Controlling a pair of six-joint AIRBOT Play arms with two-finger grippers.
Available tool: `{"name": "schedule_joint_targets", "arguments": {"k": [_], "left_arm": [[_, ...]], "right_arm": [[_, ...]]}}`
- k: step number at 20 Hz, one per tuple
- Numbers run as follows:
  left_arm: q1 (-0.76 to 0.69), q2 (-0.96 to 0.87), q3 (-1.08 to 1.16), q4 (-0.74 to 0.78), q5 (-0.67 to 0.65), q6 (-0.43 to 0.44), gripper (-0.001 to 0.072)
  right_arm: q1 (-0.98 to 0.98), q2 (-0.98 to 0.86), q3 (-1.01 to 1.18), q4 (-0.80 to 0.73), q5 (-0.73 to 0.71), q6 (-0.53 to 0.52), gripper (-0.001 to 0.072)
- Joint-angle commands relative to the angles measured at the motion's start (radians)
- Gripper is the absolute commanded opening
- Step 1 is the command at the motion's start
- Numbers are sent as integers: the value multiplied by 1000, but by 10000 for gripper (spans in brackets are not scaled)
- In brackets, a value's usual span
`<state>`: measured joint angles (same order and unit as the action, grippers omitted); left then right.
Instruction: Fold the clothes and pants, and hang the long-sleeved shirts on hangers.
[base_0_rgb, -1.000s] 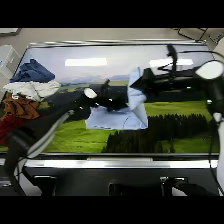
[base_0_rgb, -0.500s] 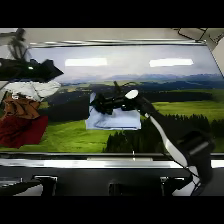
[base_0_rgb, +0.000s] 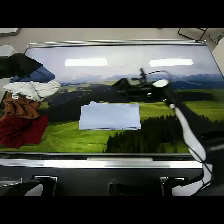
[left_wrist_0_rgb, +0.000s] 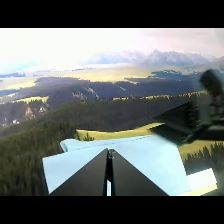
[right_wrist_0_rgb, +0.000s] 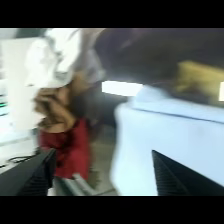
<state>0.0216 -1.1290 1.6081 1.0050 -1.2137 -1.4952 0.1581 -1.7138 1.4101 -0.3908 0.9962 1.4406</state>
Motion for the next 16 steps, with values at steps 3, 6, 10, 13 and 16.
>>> {"name": "schedule_joint_targets", "arguments": {"k": [3,6,10,13,16], "left_arm": [[2,10,-19,2,-2,7,25],[2,10,-51,0,-2,3,25],[2,10,-58,-6,-2,-16,25],[1,10,-58,-32,-2,-16,25],[-7,10,-58,-44,0,-15,25]], "right_arm": [[-288,78,-44,-726,419,241,613],[-256,72,-145,-618,329,166,615],[-149,4,-166,-534,225,126,614],[-107,-15,-165,-454,191,89,606],[-104,-15,-163,-388,195,76,351]]}}
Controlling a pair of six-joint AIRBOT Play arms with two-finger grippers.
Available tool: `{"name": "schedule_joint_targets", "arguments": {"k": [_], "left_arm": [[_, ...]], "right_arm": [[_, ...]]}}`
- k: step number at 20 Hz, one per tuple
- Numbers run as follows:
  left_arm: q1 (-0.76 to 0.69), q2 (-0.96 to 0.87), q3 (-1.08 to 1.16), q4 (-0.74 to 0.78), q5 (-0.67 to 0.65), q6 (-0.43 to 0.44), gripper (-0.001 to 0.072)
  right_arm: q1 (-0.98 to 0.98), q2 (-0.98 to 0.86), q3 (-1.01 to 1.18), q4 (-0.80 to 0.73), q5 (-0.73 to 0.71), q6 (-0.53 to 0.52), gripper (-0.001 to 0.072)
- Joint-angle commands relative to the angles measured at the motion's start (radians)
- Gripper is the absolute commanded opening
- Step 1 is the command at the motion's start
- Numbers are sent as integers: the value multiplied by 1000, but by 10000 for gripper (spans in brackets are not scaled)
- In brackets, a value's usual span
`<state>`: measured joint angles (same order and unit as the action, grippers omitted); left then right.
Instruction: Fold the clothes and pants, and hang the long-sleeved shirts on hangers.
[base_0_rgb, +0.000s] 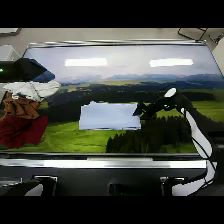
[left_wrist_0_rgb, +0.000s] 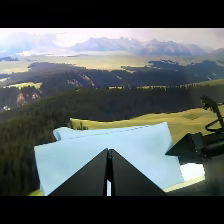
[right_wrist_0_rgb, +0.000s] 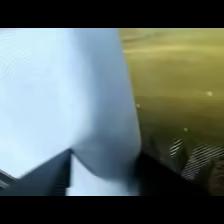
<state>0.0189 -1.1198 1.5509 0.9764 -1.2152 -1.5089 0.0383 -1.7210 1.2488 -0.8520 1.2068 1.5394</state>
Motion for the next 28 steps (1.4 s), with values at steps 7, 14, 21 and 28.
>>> {"name": "schedule_joint_targets", "arguments": {"k": [7,14,21,28], "left_arm": [[-14,0,-1,-15,15,-1,25],[-14,-1,-1,-15,14,-2,25],[-14,-1,-1,-14,6,-2,25],[-14,-4,-3,-14,7,-2,25]], "right_arm": [[-29,-8,447,287,278,-41,47],[-380,-14,748,339,262,102,47],[-820,-91,745,275,257,102,48],[-1101,-102,745,-159,451,124,48]]}}
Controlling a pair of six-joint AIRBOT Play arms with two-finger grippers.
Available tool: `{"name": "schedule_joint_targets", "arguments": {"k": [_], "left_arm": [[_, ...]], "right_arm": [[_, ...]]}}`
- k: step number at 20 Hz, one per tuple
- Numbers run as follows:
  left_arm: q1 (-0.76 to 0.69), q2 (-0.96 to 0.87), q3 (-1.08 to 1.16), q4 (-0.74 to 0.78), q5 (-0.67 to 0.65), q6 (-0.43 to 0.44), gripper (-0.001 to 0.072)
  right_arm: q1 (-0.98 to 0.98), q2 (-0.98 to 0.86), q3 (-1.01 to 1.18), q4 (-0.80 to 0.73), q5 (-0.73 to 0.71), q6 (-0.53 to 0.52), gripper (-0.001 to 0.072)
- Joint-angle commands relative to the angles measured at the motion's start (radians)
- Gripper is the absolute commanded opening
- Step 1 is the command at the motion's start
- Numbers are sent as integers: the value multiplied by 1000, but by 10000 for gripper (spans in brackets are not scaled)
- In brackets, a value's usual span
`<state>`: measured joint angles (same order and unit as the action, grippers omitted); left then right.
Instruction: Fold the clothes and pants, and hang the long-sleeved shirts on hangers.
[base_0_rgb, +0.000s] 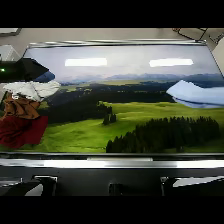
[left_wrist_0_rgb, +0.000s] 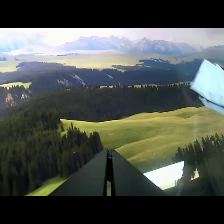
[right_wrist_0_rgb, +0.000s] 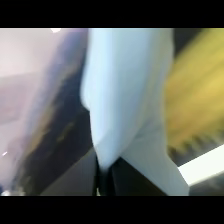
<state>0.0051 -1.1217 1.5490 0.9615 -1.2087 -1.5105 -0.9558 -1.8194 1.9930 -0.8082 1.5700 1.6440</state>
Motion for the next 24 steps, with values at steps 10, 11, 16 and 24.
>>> {"name": "schedule_joint_targets", "arguments": {"k": [10,11,16,24], "left_arm": [[0,-14,-2,0,0,-19,25],[0,-14,-2,0,0,-19,25],[0,-14,-2,0,0,-19,25],[0,-14,-1,0,2,-18,25]], "right_arm": [[-201,286,-568,-571,-23,103,48],[-201,324,-654,-590,-57,104,48],[-201,415,-892,-638,-201,76,49],[-201,419,-951,-638,-209,48,82]]}}
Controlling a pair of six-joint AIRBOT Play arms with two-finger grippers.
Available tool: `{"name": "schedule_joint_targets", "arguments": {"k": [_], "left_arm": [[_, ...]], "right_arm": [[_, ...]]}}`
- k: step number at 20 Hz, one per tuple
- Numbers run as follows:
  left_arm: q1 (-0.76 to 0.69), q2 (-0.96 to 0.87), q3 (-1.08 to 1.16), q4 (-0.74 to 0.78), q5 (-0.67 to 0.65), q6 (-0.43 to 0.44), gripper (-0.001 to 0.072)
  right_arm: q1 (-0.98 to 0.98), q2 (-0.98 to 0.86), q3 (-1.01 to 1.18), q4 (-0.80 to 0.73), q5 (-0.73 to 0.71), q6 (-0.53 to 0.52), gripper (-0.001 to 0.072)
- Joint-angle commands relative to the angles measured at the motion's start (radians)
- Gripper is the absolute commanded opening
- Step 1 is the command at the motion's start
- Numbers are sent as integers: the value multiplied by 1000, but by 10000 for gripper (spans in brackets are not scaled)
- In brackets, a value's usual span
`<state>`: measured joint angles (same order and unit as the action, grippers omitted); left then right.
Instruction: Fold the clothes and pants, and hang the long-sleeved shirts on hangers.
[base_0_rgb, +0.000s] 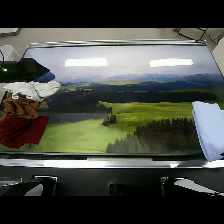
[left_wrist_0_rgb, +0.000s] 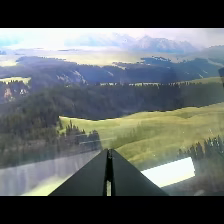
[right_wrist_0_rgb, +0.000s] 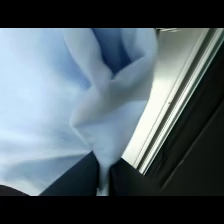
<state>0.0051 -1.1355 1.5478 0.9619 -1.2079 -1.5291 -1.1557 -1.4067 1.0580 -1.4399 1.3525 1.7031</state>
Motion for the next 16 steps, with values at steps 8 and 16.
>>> {"name": "schedule_joint_targets", "arguments": {"k": [8,16], "left_arm": [[-1,0,1,-1,46,2,24],[-136,-74,0,637,198,-138,23]], "right_arm": [[11,58,510,158,10,-71,713],[581,68,872,169,-126,-117,681]]}}
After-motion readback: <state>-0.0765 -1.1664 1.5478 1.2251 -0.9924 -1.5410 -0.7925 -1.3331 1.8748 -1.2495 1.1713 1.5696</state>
